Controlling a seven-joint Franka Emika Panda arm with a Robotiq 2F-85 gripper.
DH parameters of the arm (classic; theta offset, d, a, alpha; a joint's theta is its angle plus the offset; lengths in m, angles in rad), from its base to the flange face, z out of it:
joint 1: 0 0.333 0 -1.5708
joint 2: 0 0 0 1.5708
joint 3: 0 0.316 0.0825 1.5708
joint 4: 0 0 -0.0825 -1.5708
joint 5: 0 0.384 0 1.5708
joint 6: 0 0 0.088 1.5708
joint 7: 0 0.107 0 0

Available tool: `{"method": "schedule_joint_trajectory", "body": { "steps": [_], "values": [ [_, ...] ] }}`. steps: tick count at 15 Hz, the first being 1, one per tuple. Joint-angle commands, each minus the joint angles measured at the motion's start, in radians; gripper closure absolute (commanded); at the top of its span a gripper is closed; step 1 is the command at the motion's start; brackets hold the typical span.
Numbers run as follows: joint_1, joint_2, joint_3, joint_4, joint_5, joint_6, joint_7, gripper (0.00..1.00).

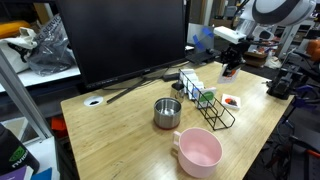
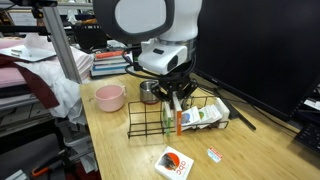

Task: Put the orange book on the wire rack

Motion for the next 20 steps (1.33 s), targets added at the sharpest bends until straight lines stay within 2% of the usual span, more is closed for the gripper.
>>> {"method": "schedule_joint_trajectory", "body": {
  "steps": [1,6,10,11,16,17,20],
  "values": [
    [-0.008,-0.069,0.033,-0.049,0.039,-0.037,-0.106,0.96],
    [0.004,-0.112,0.069,-0.063,0.06,-0.112,-0.228,0.96],
    [0.008,-0.083,0.086,-0.032,0.075,-0.118,-0.253,0.96],
    [0.0,-0.095,0.093,-0.053,0.044,-0.105,-0.214,0.86],
    [0.001,-0.092,0.095,-0.049,0.047,-0.105,-0.22,0.86],
    [0.001,-0.092,0.095,-0.049,0.047,-0.105,-0.22,0.96],
    [0.017,-0.088,0.112,-0.045,0.067,-0.124,-0.212,0.96]
  ]
}}
